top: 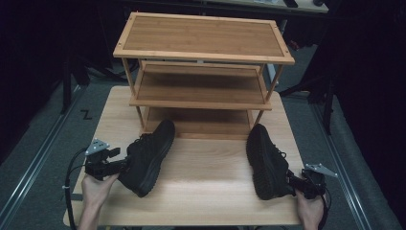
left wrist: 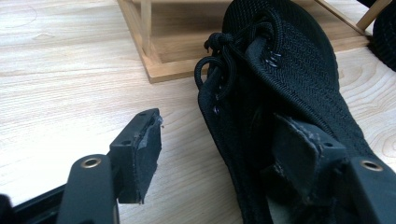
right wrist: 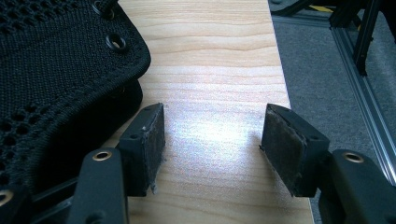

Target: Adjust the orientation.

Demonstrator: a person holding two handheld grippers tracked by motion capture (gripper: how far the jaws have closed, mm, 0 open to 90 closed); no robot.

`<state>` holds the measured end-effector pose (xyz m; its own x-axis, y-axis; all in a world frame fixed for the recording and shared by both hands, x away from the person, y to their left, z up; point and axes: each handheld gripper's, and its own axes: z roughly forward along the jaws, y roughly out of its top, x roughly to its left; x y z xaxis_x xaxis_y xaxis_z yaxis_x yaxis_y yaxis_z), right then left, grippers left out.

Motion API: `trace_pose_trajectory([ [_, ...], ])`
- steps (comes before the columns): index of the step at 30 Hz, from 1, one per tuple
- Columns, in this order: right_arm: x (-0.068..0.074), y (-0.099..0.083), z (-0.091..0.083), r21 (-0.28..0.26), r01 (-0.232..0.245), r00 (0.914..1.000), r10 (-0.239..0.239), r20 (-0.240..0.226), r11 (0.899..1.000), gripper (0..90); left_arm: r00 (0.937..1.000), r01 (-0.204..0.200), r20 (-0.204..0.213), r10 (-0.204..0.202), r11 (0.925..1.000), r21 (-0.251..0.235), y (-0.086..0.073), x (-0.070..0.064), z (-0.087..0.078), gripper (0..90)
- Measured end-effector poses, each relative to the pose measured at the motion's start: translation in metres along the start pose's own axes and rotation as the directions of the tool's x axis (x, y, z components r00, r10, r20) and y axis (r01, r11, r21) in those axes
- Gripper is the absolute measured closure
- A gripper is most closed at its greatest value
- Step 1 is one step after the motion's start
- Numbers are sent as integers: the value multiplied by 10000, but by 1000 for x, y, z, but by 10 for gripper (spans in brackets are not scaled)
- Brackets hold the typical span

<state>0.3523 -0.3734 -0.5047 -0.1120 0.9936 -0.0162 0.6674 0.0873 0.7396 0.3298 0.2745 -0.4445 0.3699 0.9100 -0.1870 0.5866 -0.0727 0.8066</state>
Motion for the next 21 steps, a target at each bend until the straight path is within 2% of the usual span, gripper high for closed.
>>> trace_pose_trajectory([
  [5,0,0,0,-2,-4,10000,4,-4,10000,400,10000,-89,-23,89,10000,6,4,-10,4,352],
  [13,0,0,0,-1,23,10000,-23,10,10000,399,9994,-204,-282,206,9998,84,9,-29,10,367],
  [16,0,0,0,-8,18,10000,-18,15,10000,398,9995,-262,-197,265,9995,149,12,-36,13,373],
  [21,0,0,0,-6,21,10000,-21,14,10000,397,9983,-512,-250,519,9983,282,15,-50,19,380],
])
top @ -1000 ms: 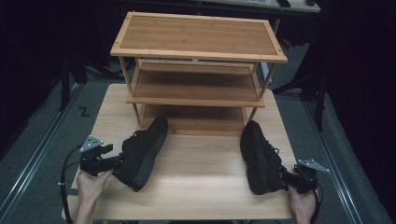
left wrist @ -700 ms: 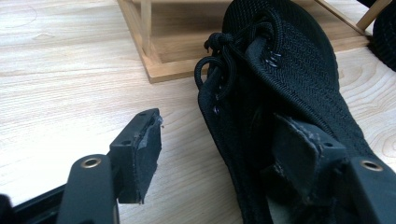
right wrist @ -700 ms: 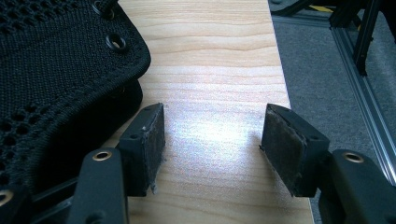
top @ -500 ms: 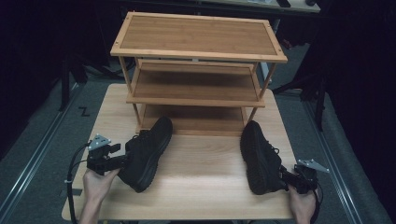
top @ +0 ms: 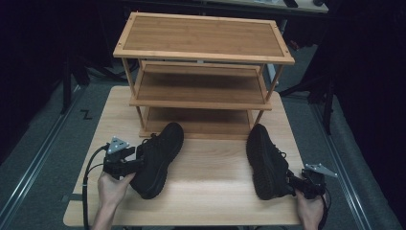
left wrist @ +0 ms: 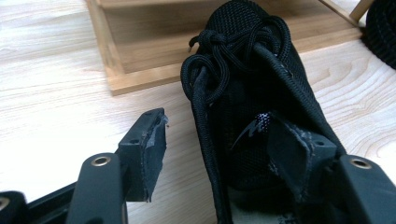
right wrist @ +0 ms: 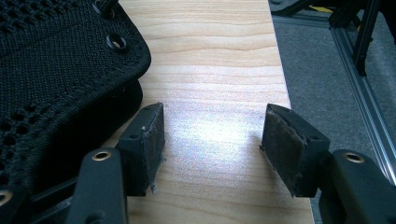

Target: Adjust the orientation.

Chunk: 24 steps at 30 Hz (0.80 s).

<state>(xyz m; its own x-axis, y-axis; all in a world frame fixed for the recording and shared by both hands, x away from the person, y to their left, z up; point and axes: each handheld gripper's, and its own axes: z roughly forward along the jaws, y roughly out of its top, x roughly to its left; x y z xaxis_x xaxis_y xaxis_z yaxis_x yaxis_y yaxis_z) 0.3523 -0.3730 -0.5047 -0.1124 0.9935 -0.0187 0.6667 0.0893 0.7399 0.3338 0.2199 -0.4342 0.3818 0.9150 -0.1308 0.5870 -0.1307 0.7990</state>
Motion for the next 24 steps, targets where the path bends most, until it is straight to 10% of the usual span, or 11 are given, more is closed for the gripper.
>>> trace_pose_trajectory([
  [24,1,0,0,27,18,10000,-18,-9,10000,393,9994,-281,-179,293,9975,651,-2,-36,26,389],
])
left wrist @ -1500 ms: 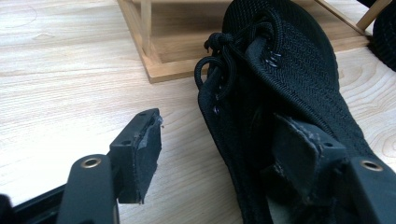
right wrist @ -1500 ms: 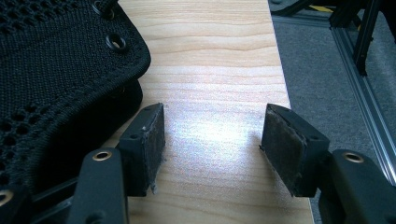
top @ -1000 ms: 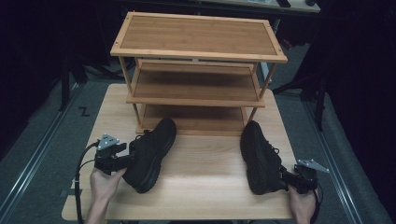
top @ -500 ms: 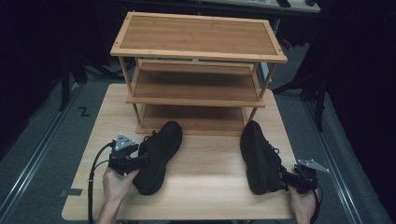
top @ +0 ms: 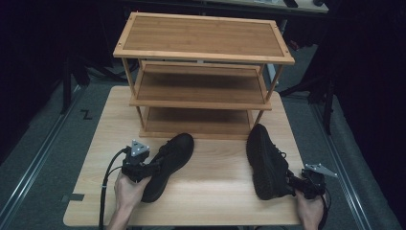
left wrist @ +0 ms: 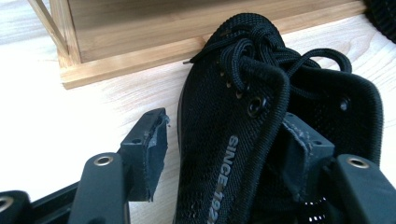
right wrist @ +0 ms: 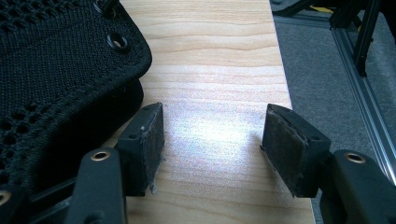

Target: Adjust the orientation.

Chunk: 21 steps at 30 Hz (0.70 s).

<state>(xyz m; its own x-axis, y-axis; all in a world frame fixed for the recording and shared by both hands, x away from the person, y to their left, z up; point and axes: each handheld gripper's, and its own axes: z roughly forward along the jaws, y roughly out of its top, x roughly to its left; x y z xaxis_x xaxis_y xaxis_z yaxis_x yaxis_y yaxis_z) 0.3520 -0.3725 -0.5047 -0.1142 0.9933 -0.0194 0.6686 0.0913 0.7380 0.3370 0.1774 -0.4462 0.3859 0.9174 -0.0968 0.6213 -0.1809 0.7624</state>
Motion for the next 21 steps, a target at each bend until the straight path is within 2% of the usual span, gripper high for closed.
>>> trace_pose_trajectory([
  [6,0,0,0,-11,26,10000,-26,8,10000,392,9999,-42,140,45,9998,-187,1,-1,-4,335],
  [11,0,0,0,-13,27,10000,-27,10,10000,392,9995,-256,162,262,9992,-318,6,-3,-11,296],
  [15,0,0,0,-17,56,10000,-56,12,10000,392,9991,-402,145,408,9986,-354,10,-5,-17,285],
  [21,0,0,0,-12,36,10000,-36,-5,10000,392,9988,-379,286,394,9980,-498,18,-4,-32,278],
])
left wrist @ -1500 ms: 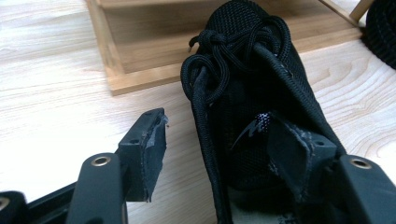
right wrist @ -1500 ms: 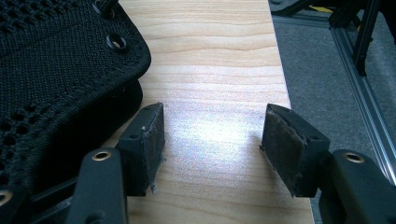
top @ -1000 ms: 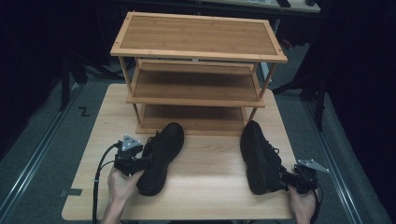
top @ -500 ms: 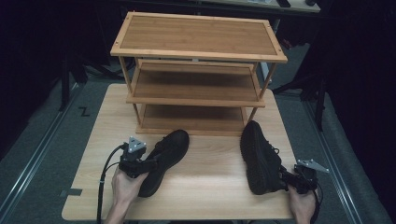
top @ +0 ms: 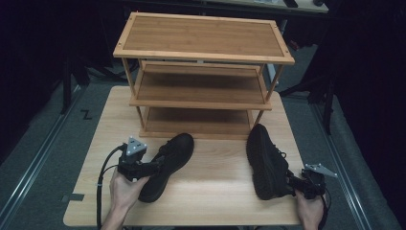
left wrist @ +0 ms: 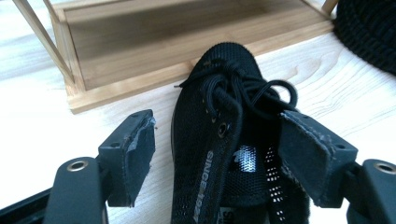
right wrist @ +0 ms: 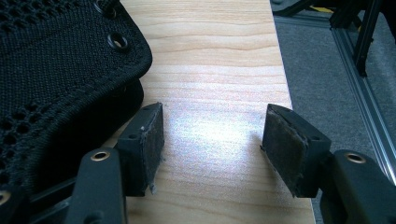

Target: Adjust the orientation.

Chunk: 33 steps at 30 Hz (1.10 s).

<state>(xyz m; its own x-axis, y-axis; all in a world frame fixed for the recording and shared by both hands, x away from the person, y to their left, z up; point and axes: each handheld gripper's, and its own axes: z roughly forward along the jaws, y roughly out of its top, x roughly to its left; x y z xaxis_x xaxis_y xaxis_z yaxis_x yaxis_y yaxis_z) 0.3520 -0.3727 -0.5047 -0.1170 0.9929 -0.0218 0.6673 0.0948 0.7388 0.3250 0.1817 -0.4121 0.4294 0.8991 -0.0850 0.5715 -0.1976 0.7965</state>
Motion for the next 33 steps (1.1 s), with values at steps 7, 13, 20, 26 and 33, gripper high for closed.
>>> trace_pose_trajectory([
  [7,0,0,0,4,-24,10000,24,-16,10000,391,9996,-240,168,230,9979,599,0,-5,-1,267],
  [13,0,0,0,3,-22,10000,22,-17,10000,391,9996,-268,-83,277,9957,884,-2,-8,5,272],
  [20,0,0,0,12,-30,10000,30,-19,10000,390,9998,-185,-78,192,9971,736,-5,-9,-1,298],
  [26,0,0,0,6,-21,10000,21,-21,10000,390,9990,-441,-18,443,9961,758,-3,-16,-2,329],
  [33,0,0,0,-2,-12,10000,12,-34,10000,389,9991,-430,-21,433,9958,807,-3,-16,-1,382],
])
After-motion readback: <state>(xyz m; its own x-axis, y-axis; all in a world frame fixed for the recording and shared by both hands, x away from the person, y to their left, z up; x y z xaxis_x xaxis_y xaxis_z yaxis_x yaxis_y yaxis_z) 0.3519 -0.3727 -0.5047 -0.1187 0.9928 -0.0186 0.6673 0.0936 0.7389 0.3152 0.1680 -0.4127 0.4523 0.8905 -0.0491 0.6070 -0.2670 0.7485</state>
